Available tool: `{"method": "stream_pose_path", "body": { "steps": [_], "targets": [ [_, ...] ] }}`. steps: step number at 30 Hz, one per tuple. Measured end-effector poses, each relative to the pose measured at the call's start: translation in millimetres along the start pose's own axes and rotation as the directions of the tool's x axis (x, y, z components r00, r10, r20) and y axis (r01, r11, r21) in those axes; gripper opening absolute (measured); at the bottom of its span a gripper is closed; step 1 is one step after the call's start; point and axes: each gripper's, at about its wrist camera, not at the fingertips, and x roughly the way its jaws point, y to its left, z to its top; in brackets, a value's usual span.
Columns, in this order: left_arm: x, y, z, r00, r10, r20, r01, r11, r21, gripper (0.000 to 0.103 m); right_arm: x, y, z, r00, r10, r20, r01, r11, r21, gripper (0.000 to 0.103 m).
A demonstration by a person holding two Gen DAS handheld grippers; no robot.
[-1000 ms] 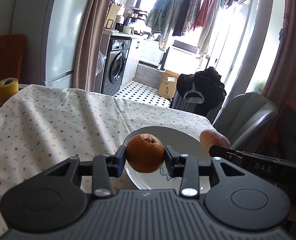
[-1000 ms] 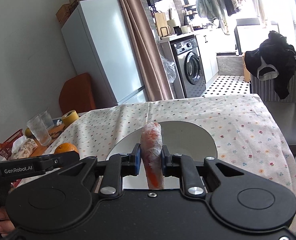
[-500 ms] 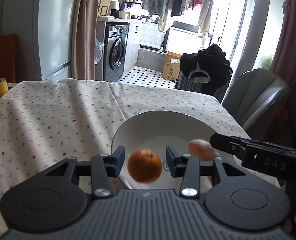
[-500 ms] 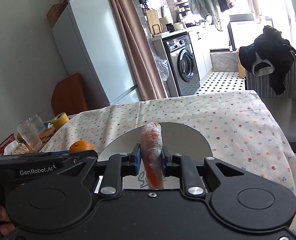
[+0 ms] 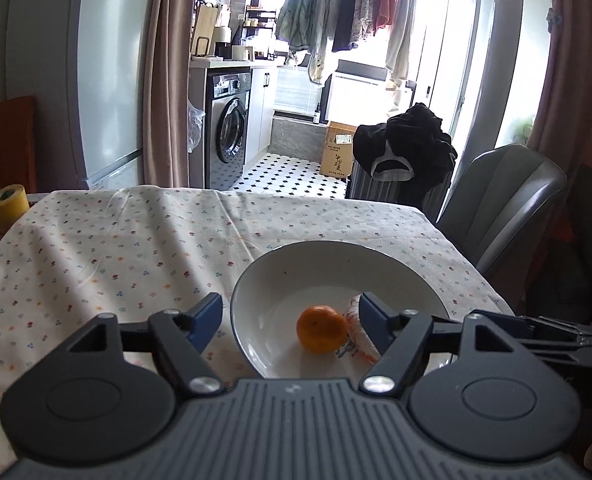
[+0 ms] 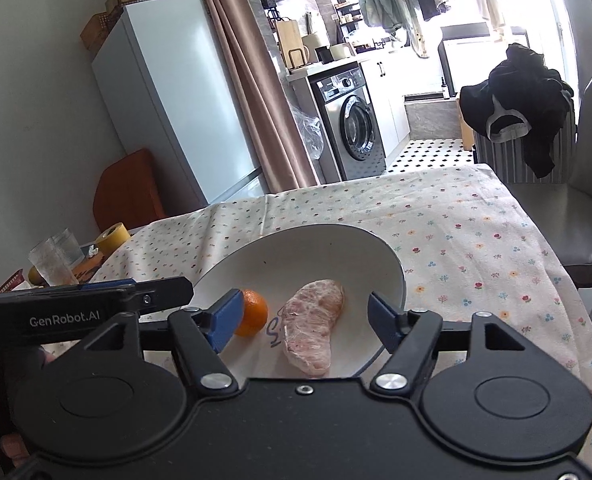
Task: Organize fruits
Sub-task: 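Open both grippers and withdraw them from the white bowl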
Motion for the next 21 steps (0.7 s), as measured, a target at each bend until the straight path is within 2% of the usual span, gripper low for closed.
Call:
{"method": "stream_pose_path", "body": {
  "steps": [5, 12, 21],
  "targets": [
    [-22, 3, -1, 0.999, 0.002, 0.036, -0.003, 1.0, 0.019, 0.073, -10, 6, -4, 1.0, 0.01, 0.005, -0.01, 1.0, -0.003, 0.074],
    [-46, 9, -14, 0.999, -0.001, 0.044, -0.001, 0.999, 0.042, 0.074, -24, 14, -12, 0.999, 0.049, -0.008, -0.049, 0.999, -0.008, 0.079],
    [-67, 25, -34, 0.999, 0.017, 0.044, -0.017, 1.0, 0.014, 0.074, -40, 31, -22, 0.997, 0.071, -0.013, -0.072, 0.996, -0.043, 0.086]
  ]
}}
